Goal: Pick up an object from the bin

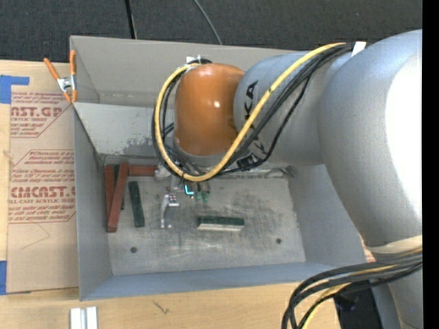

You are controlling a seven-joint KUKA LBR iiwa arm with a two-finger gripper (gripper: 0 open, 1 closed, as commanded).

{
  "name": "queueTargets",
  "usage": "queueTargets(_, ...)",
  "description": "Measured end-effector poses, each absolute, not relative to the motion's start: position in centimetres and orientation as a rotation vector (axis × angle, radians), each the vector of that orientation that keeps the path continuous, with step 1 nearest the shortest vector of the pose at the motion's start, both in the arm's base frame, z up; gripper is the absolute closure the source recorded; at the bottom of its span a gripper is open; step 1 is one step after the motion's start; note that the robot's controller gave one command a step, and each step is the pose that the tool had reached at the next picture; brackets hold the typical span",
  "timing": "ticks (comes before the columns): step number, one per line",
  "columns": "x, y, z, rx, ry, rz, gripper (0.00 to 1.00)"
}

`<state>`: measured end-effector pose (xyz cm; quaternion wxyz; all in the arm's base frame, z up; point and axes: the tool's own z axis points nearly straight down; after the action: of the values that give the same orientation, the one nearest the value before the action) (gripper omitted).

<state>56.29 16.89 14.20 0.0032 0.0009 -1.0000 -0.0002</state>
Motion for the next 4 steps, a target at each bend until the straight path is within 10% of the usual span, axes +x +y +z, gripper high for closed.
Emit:
queueTargets(3,55.7,8.0,10.3,-0.008,-3.132,0.003,0.00)
queueTargets(4,54.3,7.9,7.8,0.328,-3.143,-0.004,1.00)
